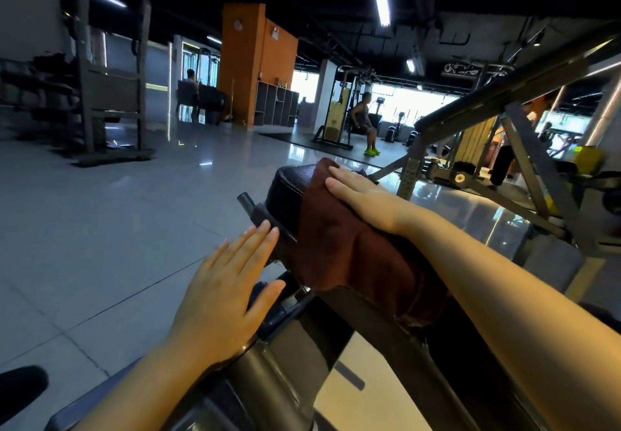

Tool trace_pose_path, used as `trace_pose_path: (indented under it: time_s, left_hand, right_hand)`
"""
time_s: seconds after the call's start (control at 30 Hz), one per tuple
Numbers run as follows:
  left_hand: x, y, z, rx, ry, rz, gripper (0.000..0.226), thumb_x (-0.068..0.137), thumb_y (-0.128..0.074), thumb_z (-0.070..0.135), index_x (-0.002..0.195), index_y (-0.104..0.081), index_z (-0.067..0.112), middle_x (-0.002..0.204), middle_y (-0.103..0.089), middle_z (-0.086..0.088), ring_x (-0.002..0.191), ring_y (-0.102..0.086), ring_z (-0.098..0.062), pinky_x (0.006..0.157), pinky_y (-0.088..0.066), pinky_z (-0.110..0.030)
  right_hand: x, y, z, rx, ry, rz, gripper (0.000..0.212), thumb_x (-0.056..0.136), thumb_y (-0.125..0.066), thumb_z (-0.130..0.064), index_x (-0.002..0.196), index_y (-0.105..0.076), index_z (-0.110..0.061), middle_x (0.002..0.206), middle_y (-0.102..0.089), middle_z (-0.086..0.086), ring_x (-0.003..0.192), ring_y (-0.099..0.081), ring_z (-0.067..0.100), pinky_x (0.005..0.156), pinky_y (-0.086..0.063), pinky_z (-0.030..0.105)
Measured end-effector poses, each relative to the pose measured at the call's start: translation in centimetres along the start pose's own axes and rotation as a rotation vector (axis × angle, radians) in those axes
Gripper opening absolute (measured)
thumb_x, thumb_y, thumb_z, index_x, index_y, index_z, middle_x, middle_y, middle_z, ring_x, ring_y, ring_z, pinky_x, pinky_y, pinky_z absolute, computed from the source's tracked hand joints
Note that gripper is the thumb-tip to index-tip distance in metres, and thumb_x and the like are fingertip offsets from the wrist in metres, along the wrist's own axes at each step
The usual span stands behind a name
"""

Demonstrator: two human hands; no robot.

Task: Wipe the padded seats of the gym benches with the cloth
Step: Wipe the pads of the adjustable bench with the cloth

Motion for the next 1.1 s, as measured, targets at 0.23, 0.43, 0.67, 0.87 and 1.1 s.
trace_pose_path:
  time_s: [0.23,0.43,0.67,0.87,1.1]
  left_hand:
    - [-0.4,0.7,-0.5,-0.107,0.059,0.131,0.061,0.098,-0.029,0.054,0.152,-0.018,0.028,0.153,-0.028,0.008,0.139,-0.030,-0.013,0.104,-0.032,-0.038]
    - [-0.7,1.8,0.3,-0.101,0.004,0.252,0.056,0.101,-0.030,0.049,0.147,-0.033,0.017,0.149,-0.041,-0.001,0.135,-0.042,-0.019,0.101,-0.039,-0.037]
    - [-0.6,1.9,0.5,-0.100,-0.024,0.296,0.053,0.102,-0.028,0.047,0.147,-0.033,0.018,0.149,-0.037,0.002,0.138,-0.038,-0.018,0.102,-0.037,-0.037]
    - [-0.3,2.0,0.1,-0.064,0.015,0.252,0.053,0.100,-0.035,0.043,0.145,-0.037,0.016,0.147,-0.045,-0.004,0.136,-0.038,-0.018,0.102,-0.036,-0.038]
    - [-0.9,1.7,-0.9,-0.160,0.059,0.199,0.052,0.097,-0.037,0.043,0.144,-0.037,0.019,0.145,-0.048,-0.006,0.127,-0.049,-0.024,0.099,-0.037,-0.039]
  right_hand:
    - [-7.7,-0.5,1.1,-0.011,0.031,-0.002,0.065,0.082,-0.026,-0.073,0.142,-0.007,-0.055,0.160,-0.003,-0.023,0.145,-0.001,-0.005,0.123,-0.001,0.036]
    - [-11.0,-1.5,-1.2,-0.220,0.118,0.073,0.063,0.078,-0.015,-0.078,0.137,0.005,-0.063,0.151,0.009,-0.039,0.137,0.012,-0.021,0.118,0.006,0.019]
    - [-4.7,-1.7,-3.8,-0.307,0.016,0.081,0.067,0.099,-0.031,-0.056,0.155,0.000,-0.036,0.163,0.000,-0.015,0.149,-0.001,0.005,0.123,-0.009,0.041]
    - [-2.4,-1.9,-6.2,-0.330,-0.034,0.226,0.069,0.099,-0.035,-0.057,0.156,-0.011,-0.026,0.164,-0.012,0.001,0.150,-0.014,0.020,0.119,-0.020,0.046]
    - [-10.1,-1.6,-3.4,-0.391,-0.086,0.269,0.072,0.097,-0.045,-0.052,0.156,-0.009,-0.029,0.163,-0.014,-0.008,0.148,-0.017,0.011,0.114,-0.024,0.029]
Point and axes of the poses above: each hand's wrist, its own x-axis towards the middle knuckle, its own y-axis out of the back of the hand, z = x × y, the point moved 9 cm from there along x, towards the middle knuckle
